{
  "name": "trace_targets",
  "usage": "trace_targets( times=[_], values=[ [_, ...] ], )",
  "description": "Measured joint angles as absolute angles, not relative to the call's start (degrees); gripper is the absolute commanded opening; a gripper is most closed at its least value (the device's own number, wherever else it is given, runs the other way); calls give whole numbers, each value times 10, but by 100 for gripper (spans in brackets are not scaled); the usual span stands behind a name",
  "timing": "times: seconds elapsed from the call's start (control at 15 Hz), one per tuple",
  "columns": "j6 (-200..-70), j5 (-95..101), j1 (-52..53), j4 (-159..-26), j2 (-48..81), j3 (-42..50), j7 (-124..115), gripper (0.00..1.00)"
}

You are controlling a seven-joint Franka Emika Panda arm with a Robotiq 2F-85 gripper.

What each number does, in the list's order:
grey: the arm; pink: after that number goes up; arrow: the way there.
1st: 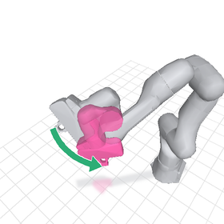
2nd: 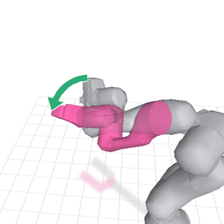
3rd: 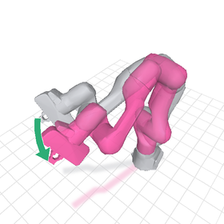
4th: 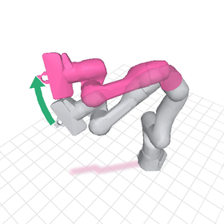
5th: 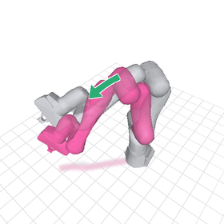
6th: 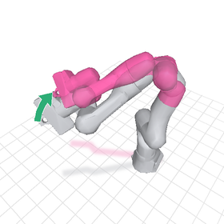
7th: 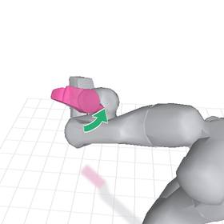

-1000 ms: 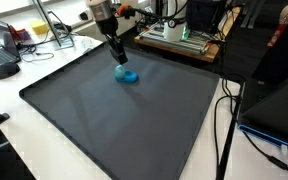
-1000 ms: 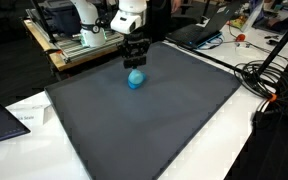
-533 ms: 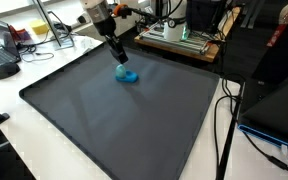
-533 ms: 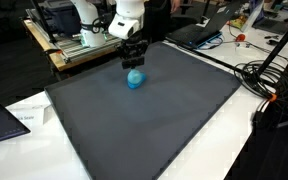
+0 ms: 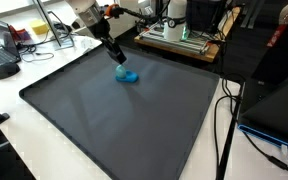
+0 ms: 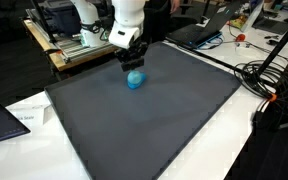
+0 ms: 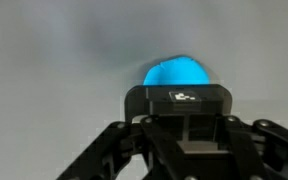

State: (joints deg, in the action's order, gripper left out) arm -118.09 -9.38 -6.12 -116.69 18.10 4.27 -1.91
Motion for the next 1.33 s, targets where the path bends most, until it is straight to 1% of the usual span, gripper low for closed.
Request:
trace_targets(
  times=[1.33],
  values=[
    [-939,-149,-121,-926,355,42,56,22]
  ],
)
